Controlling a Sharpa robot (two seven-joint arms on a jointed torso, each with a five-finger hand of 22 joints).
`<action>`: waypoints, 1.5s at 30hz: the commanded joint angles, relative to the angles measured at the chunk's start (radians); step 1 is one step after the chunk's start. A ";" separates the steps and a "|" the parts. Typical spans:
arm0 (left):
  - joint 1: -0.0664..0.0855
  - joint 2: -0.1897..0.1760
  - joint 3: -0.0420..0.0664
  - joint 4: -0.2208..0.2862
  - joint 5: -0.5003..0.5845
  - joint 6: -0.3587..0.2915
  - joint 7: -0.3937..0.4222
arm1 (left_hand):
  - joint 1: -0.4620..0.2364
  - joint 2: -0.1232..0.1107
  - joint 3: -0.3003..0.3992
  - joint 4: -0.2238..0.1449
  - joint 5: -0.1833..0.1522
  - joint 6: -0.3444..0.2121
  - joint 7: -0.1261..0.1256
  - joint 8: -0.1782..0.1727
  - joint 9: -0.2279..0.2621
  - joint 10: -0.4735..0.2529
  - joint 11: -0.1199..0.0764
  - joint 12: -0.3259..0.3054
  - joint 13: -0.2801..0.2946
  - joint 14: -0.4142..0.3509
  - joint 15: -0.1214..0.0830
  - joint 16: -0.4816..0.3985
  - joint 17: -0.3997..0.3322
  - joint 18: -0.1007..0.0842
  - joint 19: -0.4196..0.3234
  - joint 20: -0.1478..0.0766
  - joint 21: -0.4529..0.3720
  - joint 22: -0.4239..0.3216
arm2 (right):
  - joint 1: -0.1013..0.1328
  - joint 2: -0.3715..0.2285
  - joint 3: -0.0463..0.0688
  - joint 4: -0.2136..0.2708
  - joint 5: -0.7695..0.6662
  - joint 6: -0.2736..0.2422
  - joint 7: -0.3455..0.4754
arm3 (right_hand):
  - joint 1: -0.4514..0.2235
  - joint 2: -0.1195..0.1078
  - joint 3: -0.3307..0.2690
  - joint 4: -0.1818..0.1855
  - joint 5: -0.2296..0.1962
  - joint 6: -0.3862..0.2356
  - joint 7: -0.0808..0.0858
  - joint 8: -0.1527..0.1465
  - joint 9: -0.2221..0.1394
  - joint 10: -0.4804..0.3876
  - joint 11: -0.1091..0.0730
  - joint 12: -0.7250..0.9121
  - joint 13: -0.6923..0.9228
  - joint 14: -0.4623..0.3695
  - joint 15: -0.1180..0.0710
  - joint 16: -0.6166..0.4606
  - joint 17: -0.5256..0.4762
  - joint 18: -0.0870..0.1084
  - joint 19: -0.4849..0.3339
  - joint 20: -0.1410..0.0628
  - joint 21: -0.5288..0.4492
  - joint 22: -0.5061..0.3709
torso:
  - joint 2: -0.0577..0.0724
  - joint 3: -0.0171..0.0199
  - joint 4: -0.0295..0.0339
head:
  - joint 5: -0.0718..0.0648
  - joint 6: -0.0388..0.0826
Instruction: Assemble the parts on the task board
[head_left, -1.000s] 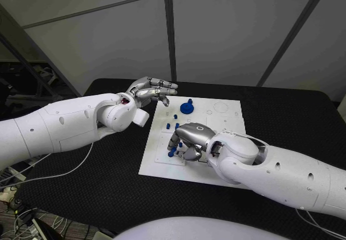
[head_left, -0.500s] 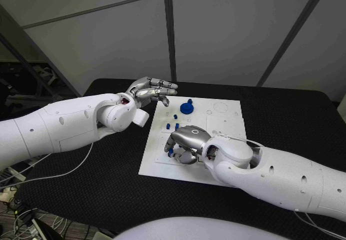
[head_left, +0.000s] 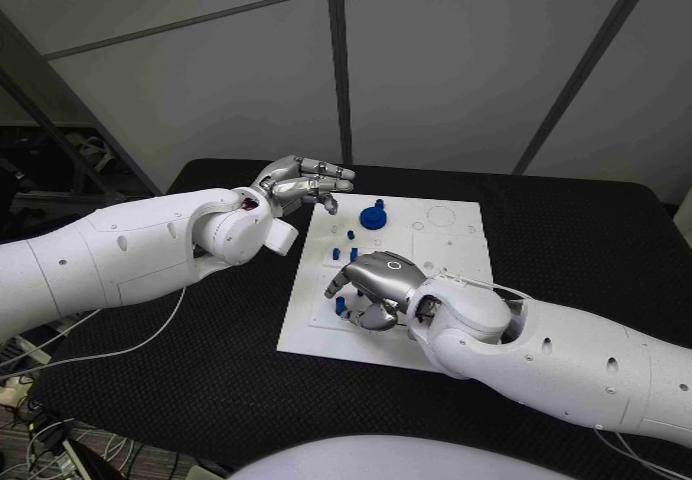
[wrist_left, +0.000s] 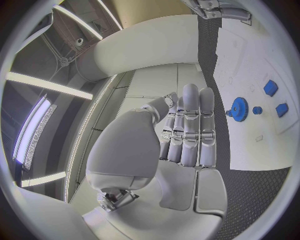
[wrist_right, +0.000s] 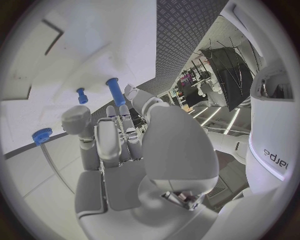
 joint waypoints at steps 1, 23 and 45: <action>0.001 -0.001 0.001 0.000 0.005 0.015 0.001 | -0.001 0.003 -0.002 -0.004 -0.002 -0.001 0.003 -0.006 -0.001 -0.002 0.002 -0.007 0.001 -0.003 0.005 -0.007 -0.002 -0.012 -0.005 0.002 -0.003 0.000 | -0.001 -0.018 0.000 0.020 0.032 -0.142 0.059 | 0.015 -0.005 -0.018 0.005 -0.003 -0.014 0.000 -0.004 -0.005 -0.009 0.001 0.005 0.002 0.001 0.008 -0.008 -0.006 0.016 -0.011 0.000 -0.013 -0.014 | 0.000 0.0006 -0.0003 | -0.001 0.002; 0.001 -0.015 0.000 0.011 0.005 0.015 -0.001 | -0.001 0.002 -0.003 -0.004 -0.002 -0.001 0.004 -0.007 -0.001 -0.003 0.002 -0.007 0.001 -0.004 0.005 -0.007 -0.002 -0.012 -0.006 0.002 -0.004 0.000 | 0.003 -0.467 0.076 0.261 0.434 -0.105 -0.228 | -0.180 -0.012 -0.171 0.223 0.003 0.112 -0.050 0.055 0.081 0.478 -0.129 0.377 0.282 0.058 -0.096 0.147 0.230 -0.035 0.138 -0.096 0.168 0.202 | -0.008 -0.0043 -0.0129 | -0.122 0.044; 0.000 -0.022 -0.001 0.019 0.005 0.017 0.003 | -0.001 0.002 -0.003 -0.005 -0.002 -0.001 0.004 -0.007 -0.001 -0.003 0.002 -0.008 0.001 -0.004 0.006 -0.008 -0.002 -0.012 -0.006 0.003 -0.004 0.000 | -0.061 -0.523 0.076 0.321 0.165 -0.031 -0.519 | -0.181 0.023 -0.372 0.342 0.010 0.071 -0.069 0.109 0.423 0.442 -0.145 1.076 1.077 0.058 -0.110 0.167 0.254 -0.071 0.212 -0.111 0.310 0.379 | -0.012 -0.0043 -0.0185 | -0.152 0.028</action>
